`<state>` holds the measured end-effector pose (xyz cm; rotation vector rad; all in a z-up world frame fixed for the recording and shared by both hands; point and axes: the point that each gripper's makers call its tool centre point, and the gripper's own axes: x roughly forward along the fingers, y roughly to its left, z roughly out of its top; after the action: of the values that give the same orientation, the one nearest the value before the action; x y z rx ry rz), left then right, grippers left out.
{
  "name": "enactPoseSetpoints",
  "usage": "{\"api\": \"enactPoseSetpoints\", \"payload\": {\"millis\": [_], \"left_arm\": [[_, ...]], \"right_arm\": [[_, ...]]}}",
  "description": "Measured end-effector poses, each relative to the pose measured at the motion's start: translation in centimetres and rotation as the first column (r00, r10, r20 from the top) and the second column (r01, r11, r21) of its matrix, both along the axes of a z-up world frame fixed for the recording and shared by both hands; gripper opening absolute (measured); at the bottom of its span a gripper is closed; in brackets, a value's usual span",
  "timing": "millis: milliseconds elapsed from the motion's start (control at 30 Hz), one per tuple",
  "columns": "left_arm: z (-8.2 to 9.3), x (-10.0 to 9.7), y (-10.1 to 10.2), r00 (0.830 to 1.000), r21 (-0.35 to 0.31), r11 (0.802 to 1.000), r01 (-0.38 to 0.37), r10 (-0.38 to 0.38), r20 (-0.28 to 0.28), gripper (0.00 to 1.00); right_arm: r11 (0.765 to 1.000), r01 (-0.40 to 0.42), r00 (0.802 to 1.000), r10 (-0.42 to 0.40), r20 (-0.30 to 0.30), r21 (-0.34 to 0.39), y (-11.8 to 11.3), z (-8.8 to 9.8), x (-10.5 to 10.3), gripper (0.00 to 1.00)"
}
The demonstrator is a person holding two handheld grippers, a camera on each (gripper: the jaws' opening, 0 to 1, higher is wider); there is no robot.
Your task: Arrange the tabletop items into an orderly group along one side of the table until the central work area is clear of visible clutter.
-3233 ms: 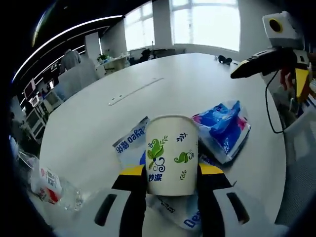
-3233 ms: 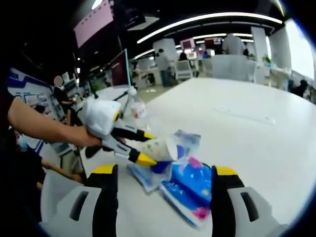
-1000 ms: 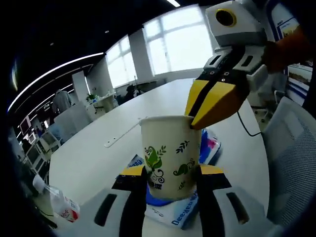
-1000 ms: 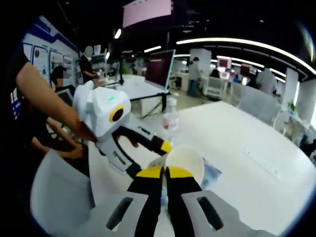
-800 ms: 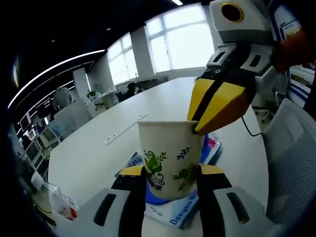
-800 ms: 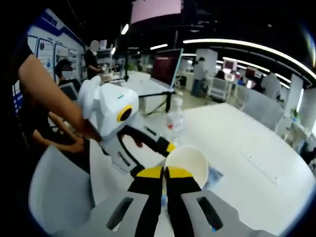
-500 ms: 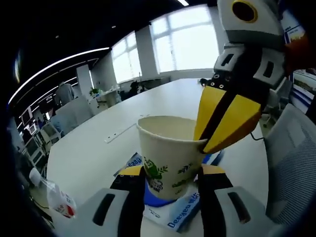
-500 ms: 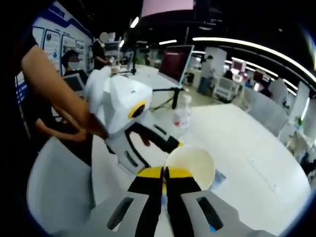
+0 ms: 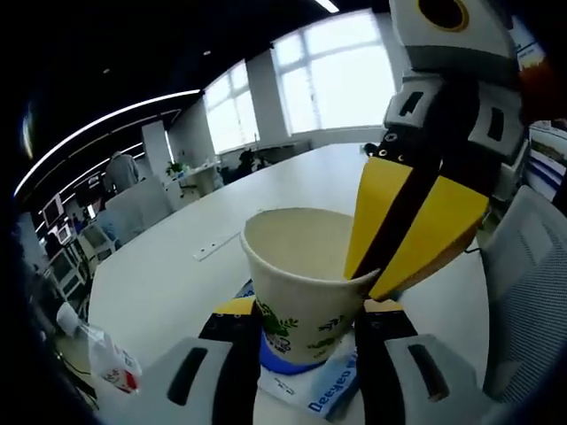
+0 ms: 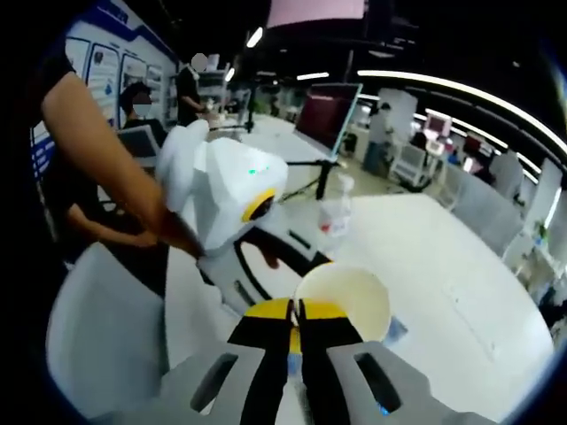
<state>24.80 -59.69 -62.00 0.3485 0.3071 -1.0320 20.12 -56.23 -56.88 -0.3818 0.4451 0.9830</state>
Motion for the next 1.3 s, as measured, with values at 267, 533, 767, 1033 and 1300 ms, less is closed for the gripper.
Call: {"api": "enactPoseSetpoints", "payload": {"millis": [267,533,767,1033,1300], "left_arm": [[0.3,1.6,1.9,0.994,-0.065,0.992,-0.107,0.105,-0.044,0.4],[0.3,2.7,4.1,0.981,-0.098,0.977,-0.187,0.181,-0.069,0.4],[0.3,3.1,5.0,0.974,-0.116,0.968,-0.223,0.215,-0.077,0.4],[0.5,3.7,5.4,0.969,-0.134,0.961,-0.244,0.235,-0.079,0.4],[0.4,4.3,6.2,0.964,-0.151,0.953,-0.263,0.252,-0.088,0.4]], "right_arm": [[0.998,0.04,0.998,-0.043,0.045,0.053,-0.1,1.3,1.0,0.2],[0.993,0.08,0.995,-0.085,0.052,0.092,-0.2,1.8,1.7,0.4],[0.987,0.111,0.992,-0.117,0.048,0.117,-0.4,1.7,1.7,0.56],[0.965,0.166,0.985,-0.17,0.007,0.203,-0.8,1.9,2.1,0.72],[0.958,0.194,0.98,-0.201,0.009,0.213,-1.8,1.8,2.3,0.83]]}}
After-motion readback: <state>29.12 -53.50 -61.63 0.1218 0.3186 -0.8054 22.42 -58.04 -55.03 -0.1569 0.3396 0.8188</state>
